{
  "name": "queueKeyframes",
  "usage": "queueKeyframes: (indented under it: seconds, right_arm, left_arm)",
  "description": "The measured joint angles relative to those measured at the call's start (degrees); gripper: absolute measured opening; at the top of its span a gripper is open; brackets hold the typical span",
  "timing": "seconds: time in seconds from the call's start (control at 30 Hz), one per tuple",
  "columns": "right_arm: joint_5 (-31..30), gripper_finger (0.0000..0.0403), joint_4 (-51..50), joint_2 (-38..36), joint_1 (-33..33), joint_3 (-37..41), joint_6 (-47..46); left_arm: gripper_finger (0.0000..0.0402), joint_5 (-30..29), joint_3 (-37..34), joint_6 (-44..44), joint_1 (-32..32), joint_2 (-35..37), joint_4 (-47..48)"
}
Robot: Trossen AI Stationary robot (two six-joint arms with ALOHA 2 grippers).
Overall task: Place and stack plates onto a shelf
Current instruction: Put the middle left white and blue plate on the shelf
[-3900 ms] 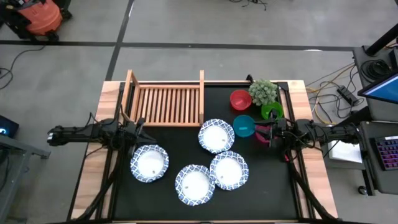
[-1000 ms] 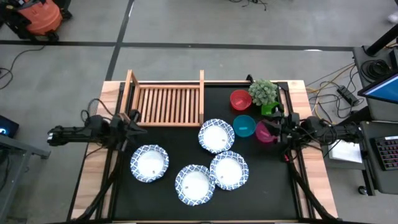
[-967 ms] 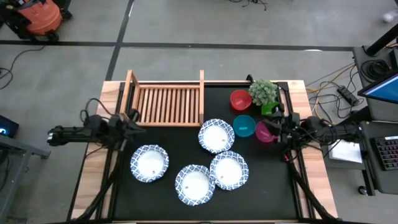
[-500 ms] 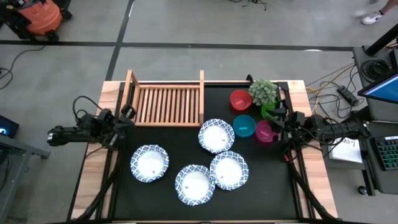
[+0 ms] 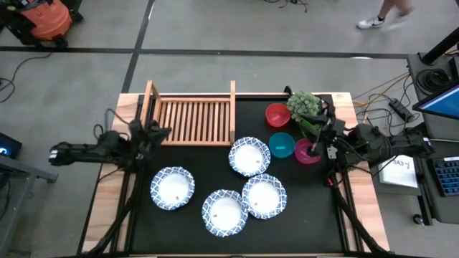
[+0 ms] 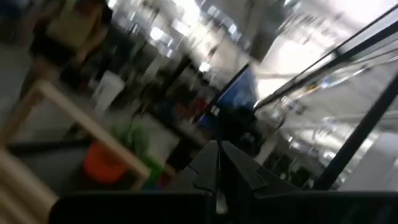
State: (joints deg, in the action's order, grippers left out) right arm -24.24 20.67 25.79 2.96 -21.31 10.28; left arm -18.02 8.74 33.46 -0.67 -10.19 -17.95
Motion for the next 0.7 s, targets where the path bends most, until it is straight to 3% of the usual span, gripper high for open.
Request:
queueKeyframes:
  seconds: [0.1, 0.23, 0.47, 0.7]
  right_arm:
    - [-0.03, 0.0125, -3.42, 0.72, 0.0, -1.61, -1.36]
    - [-0.06, 0.0125, -4.52, 0.73, 0.0, -1.85, -2.01]
    - [-0.2, 0.0125, -5.48, 0.73, 0.0, -1.85, -2.42]
    - [-0.14, 0.0125, -7.95, 0.73, 0.0, -1.85, -4.32]
  left_arm:
    - [0.0, 1.76, 4.27, 6.78, -0.04, -5.01, 8.48]
    - [0.0, 8.76, 12.32, 13.97, -0.05, -12.3, 21.87]
    - [0.0, 17.92, 29.76, 23.25, -0.33, -26.83, 54.07]
    - [0.0, 27.24, 42.59, 19.75, -2.75, -39.77, 73.65]
